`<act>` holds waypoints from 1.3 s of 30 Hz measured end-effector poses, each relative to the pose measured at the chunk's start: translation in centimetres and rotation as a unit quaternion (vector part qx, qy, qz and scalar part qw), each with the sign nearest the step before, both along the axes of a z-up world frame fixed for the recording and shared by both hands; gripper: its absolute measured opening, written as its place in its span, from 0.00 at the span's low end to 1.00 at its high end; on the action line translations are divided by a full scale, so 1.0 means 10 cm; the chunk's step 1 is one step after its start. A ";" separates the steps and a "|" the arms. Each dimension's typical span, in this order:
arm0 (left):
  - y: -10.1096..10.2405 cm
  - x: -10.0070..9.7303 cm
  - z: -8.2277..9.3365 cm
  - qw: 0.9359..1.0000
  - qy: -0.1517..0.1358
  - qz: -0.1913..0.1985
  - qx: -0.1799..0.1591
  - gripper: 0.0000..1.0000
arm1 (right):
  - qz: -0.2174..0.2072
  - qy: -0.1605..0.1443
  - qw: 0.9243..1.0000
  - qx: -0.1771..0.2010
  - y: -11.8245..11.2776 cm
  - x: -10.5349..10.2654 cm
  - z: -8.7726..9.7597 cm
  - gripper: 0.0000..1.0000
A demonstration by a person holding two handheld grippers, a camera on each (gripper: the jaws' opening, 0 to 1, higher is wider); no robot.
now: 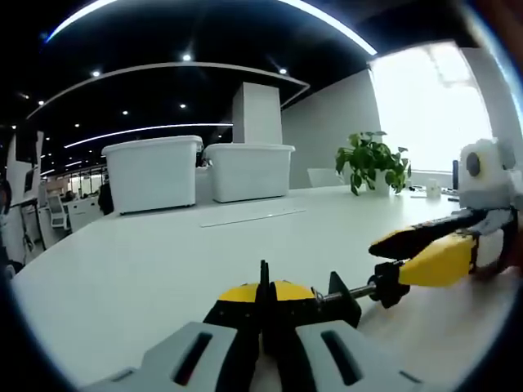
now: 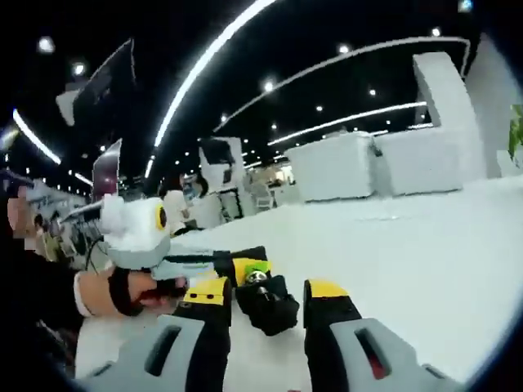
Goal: Clamp the fixed fixture on the desktop, loosen the retaining clip, secure it to the edge of the desk, and tighten the retaining clip.
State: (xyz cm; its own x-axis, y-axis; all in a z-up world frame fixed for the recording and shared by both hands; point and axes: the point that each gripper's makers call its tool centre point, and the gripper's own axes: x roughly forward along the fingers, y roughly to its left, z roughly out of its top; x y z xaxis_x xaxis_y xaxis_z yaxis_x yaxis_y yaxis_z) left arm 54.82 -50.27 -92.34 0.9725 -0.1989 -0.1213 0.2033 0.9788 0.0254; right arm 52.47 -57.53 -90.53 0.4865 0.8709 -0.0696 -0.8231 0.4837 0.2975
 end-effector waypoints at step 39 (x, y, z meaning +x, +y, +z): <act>0.04 0.06 -0.01 1.000 -0.003 0.004 0.008 0.04 | -0.001 -0.061 0.996 -0.072 -0.04 -0.06 -0.15 0.18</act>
